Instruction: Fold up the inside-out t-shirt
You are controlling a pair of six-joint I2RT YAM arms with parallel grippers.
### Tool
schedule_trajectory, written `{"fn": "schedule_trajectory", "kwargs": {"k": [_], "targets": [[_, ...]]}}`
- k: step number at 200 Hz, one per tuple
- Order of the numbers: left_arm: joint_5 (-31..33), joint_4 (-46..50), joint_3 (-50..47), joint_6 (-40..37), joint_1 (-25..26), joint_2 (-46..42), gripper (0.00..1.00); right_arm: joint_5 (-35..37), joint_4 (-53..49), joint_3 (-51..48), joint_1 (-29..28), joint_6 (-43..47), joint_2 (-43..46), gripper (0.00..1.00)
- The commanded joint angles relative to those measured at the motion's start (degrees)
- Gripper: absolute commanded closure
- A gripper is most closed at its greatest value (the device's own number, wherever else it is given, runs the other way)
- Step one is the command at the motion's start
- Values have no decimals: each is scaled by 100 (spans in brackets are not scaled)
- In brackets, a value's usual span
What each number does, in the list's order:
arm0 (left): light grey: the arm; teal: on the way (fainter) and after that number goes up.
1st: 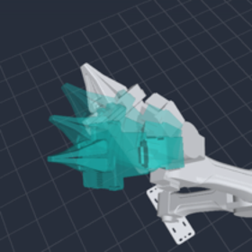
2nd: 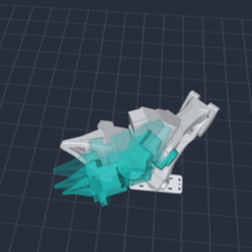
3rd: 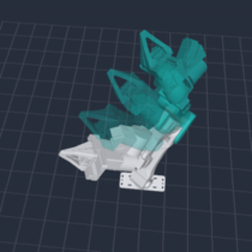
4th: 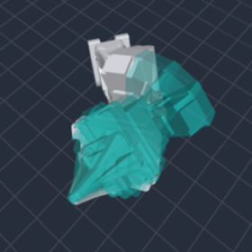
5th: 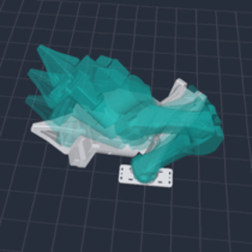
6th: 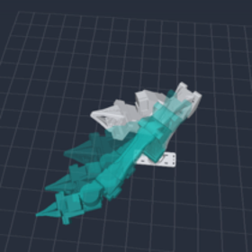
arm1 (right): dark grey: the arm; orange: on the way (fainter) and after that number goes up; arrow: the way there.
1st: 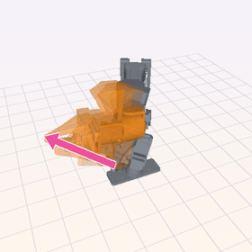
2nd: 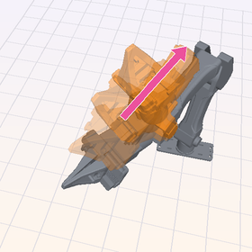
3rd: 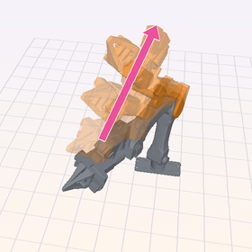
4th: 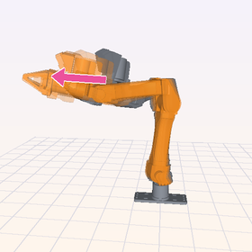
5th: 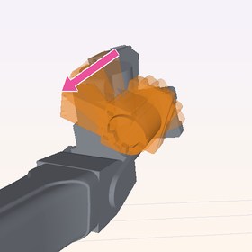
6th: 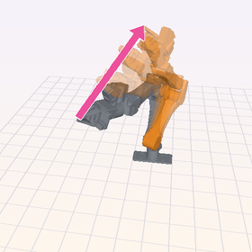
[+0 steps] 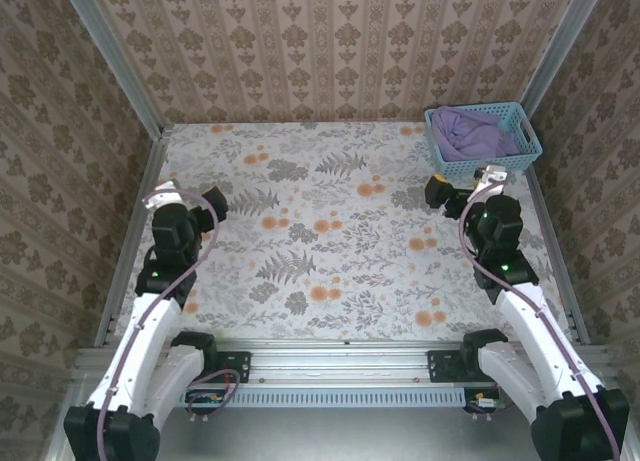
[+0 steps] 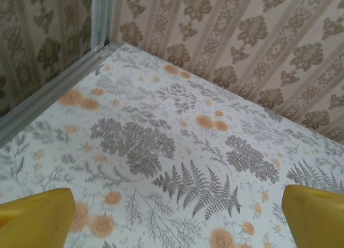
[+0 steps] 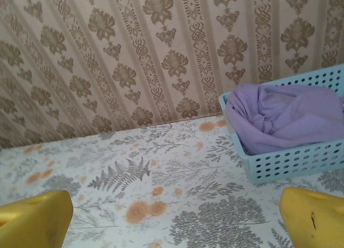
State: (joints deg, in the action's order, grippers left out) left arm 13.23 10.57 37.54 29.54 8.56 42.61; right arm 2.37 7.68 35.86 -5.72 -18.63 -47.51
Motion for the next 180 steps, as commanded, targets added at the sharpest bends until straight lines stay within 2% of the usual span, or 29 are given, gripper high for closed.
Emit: {"fn": "schedule_trajectory", "kwargs": {"k": [1, 9, 21, 40, 65, 83, 99, 133, 159, 180], "targets": [[-354, 900, 5, 587, -225, -307, 0, 21, -390, 35, 43, -720, -245, 0], [-531, 680, -111, 470, -219, -414, 0, -60, -286, 120, 45, -616, -408, 0], [-641, 830, -12, 429, -142, -352, 0, -123, -500, 518, 37, -458, -836, 0], [-833, 1002, 150, 108, 203, 15, 0, -15, -978, 1298, 20, -288, -1665, 0], [-731, 889, 69, -232, 813, 286, 0, 547, -1537, 2274, -15, -173, -2654, 0], [-727, 719, -93, -317, 1025, 382, 0, 1207, -1743, 2847, -10, -155, -3333, 0], [-781, 616, -159, -459, 1093, 509, 0, 1743, -2132, 3547, 39, -91, -3993, 0], [-874, 581, -119, -552, 1095, 720, 0, 2391, -3040, 5180, 285, -20, -5558, 0], [-925, 512, -166, -536, 1095, 772, 0, 2617, -3620, 6240, 559, -111, -6577, 0], [-937, 516, -133, -558, 1091, 828, 0, 2685, -3704, 6654, 722, -89, -7124, 0]]}}
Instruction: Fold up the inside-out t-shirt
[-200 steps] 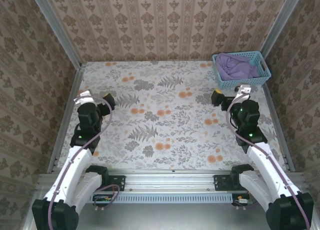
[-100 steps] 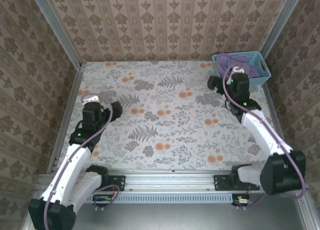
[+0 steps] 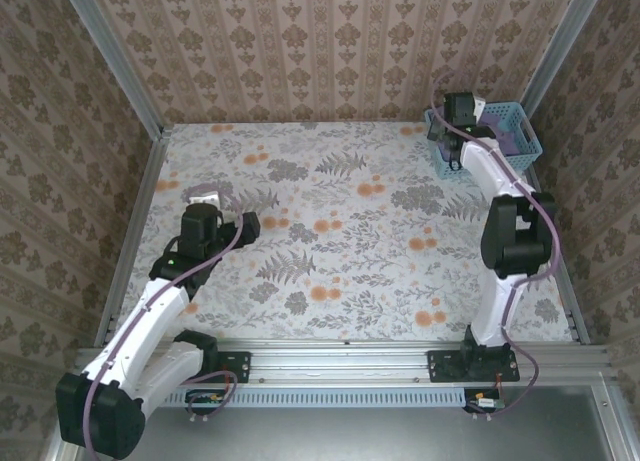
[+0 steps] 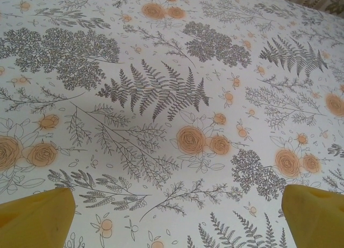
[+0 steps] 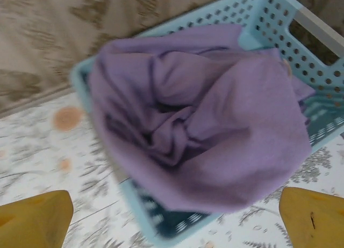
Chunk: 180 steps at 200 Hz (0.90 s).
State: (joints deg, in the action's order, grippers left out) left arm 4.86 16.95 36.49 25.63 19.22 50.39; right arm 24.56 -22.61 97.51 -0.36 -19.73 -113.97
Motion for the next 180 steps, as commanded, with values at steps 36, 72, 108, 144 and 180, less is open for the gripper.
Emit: {"fn": "schedule_trajectory", "kwargs": {"k": [36, 72, 108, 144, 180], "targets": [[-149, -175, -37, -172, 29, 115, 0, 655, -1098, 1401, 433, 108, -1452, 0], [-117, -210, -28, -192, 20, 226, 0, 436, -1539, 2374, 537, 196, -2263, 4], [-94, -262, -25, -216, 20, 344, 0, 151, -1979, 3304, 537, 312, -2910, 26], [-65, -321, -19, -228, 7, 432, 0, -82, -1872, 3490, 537, 395, -2860, 70], [-60, -340, -19, -215, 1, 463, 0, -85, -915, 2578, 450, 360, -1711, 94]]}}
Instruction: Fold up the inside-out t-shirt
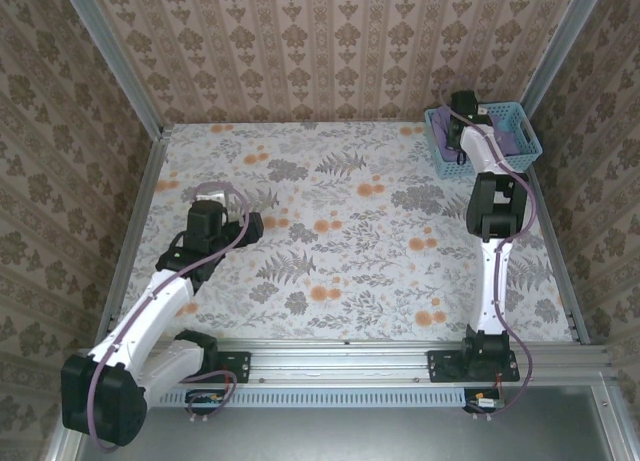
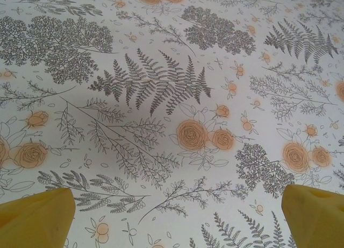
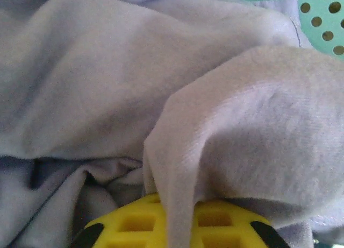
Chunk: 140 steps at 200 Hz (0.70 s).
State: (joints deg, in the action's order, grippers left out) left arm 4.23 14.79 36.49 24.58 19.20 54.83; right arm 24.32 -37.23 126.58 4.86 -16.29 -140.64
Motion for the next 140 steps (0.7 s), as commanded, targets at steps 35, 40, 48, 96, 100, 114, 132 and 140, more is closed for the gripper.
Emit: {"fn": "schedule_trajectory", "kwargs": {"k": [35, 40, 48, 96, 100, 114, 132, 140], "targets": [[-1, -108, -28, -102, 5, -44, 0, 109, 1200, -1055, -190, 18, 1925, 100], [-1, -99, -36, -102, 2, -63, 0, 158, 1296, -1200, -217, 27, 2071, 100], [-1, -91, -44, -92, 4, -92, 0, 247, 1474, -1439, -269, 61, 2289, 100], [-9, -47, -103, -41, 0, -306, 0, 617, 2621, -2860, -500, 234, 3565, 100], [-14, -46, -107, -39, 4, -325, 0, 623, 2731, -2964, -531, 268, 3658, 100], [-39, -38, -116, -32, 8, -376, 0, 722, 3179, -3330, -671, 441, 4000, 100], [-49, -15, -133, -10, 12, -452, 0, 951, 3577, -3667, -880, 685, 4343, 100], [-63, -11, -138, -7, 9, -475, 0, 1093, 3694, -3749, -981, 792, 4464, 100]]}}
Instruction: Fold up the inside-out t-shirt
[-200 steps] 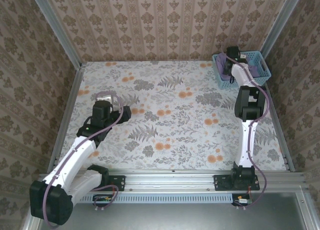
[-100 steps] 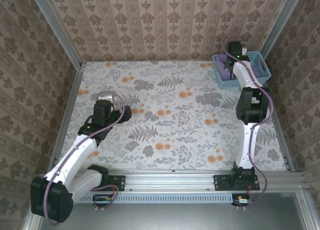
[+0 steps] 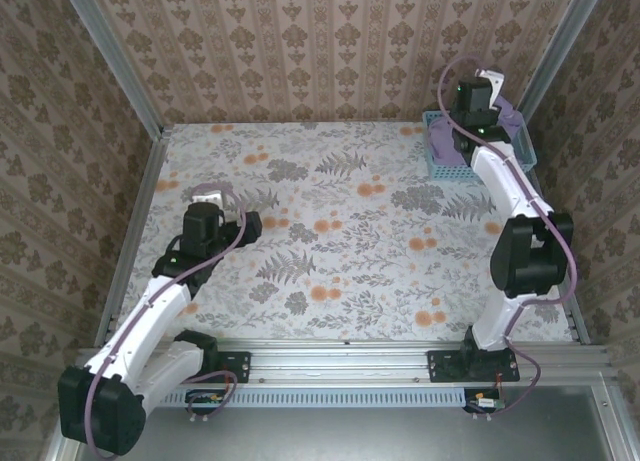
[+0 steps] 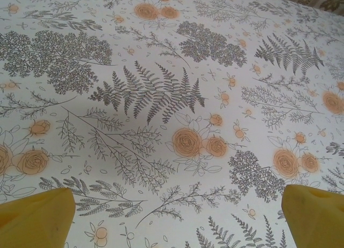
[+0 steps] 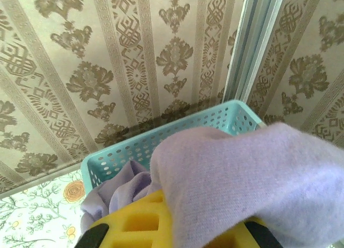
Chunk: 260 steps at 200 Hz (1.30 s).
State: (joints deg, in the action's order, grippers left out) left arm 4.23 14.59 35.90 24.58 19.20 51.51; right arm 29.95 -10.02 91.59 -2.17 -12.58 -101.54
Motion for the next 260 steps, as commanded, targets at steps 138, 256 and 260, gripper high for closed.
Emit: {"fn": "schedule_trajectory", "kwargs": {"k": [138, 256, 260], "targets": [[-248, 70, -105, 64, 47, -323, 0, 826, 731, 426, -2683, 2165, 2712, 100], [91, 295, -151, 276, 49, -657, 0, -271, -1269, -615, -4420, -61, 2376, 89], [32, 284, -130, 271, 56, -589, 0, -276, -1243, -836, -4393, -193, 2390, 86]]}}
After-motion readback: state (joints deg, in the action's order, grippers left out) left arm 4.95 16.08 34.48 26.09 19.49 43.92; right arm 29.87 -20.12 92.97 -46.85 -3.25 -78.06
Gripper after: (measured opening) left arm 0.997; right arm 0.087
